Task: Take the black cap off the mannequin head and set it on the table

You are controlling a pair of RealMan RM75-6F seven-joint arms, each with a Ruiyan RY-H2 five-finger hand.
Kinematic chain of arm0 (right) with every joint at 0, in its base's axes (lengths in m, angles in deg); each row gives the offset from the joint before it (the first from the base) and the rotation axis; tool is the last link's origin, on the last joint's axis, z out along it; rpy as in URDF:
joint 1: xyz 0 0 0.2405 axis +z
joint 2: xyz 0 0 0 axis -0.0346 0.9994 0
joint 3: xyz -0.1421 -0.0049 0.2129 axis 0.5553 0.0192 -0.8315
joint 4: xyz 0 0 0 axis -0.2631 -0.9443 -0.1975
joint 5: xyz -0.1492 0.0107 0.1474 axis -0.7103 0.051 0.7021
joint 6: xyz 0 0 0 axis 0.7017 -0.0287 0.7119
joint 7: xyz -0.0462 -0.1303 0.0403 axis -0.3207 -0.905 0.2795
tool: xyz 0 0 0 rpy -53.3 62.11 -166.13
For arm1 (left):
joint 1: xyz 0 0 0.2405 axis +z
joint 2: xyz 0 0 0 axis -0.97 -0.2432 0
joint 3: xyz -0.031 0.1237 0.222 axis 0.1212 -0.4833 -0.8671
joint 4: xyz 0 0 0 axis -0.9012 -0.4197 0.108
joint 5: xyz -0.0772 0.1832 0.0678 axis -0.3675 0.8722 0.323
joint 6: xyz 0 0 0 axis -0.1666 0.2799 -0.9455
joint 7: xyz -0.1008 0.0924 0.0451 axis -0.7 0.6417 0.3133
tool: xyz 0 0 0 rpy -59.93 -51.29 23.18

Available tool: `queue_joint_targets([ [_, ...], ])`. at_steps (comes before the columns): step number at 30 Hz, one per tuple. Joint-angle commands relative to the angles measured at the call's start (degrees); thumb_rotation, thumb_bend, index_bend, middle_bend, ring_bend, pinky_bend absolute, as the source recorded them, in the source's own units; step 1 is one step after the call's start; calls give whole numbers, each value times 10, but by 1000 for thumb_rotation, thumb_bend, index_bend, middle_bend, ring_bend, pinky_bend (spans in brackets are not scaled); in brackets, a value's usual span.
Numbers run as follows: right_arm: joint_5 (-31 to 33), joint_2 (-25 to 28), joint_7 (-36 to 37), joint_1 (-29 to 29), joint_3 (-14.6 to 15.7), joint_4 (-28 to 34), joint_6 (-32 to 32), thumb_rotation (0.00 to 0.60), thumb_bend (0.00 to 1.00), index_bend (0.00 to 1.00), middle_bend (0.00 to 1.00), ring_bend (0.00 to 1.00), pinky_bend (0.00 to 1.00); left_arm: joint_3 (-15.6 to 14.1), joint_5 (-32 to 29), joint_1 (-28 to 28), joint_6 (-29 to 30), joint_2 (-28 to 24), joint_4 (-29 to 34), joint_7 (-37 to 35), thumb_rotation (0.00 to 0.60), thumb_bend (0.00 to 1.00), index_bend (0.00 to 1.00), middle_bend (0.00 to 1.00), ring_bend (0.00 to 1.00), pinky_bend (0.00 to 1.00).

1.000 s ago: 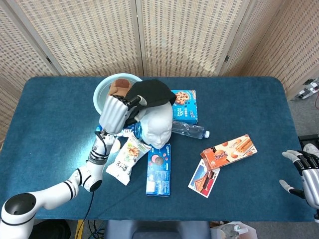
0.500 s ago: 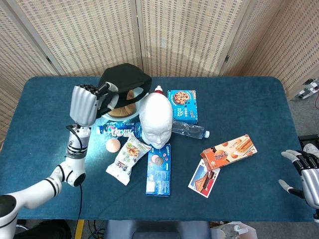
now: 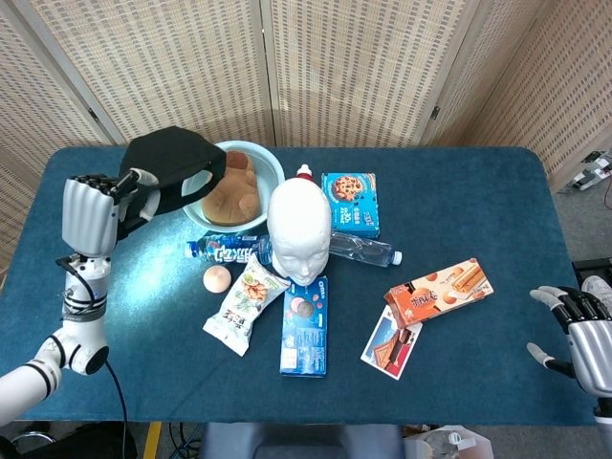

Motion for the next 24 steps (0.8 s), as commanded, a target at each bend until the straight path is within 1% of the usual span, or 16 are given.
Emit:
queue_joint_targets([
  [1,-1,1,-2,0,0,2,0,600,76,277,263,188,226,-19,12,20,12,-14,-3,-4,600,398,610,1000,1000,1000],
  [8,-1,1,-6,2,1,5,-2,600,75,277,263,189,226,-52,28,61,29,-45,-7,-7,600,398,613,1000,1000,1000],
  [13,-2,0,-7,4,1,6,-5,600,76,277,263,188,226,-71,38,85,42,-57,-16,-13,600,398,616,1000,1000,1000],
  [20,-5,-1,-8,10,1,7,-11,600,76,277,263,188,226,-88,41,105,43,-54,-37,-25,600,398,617,1000,1000,1000],
  [24,-4,-1,-9,11,1,6,-12,600,76,277,263,188,226,-89,42,114,50,-56,-47,-33,600,398,618,1000,1000,1000],
])
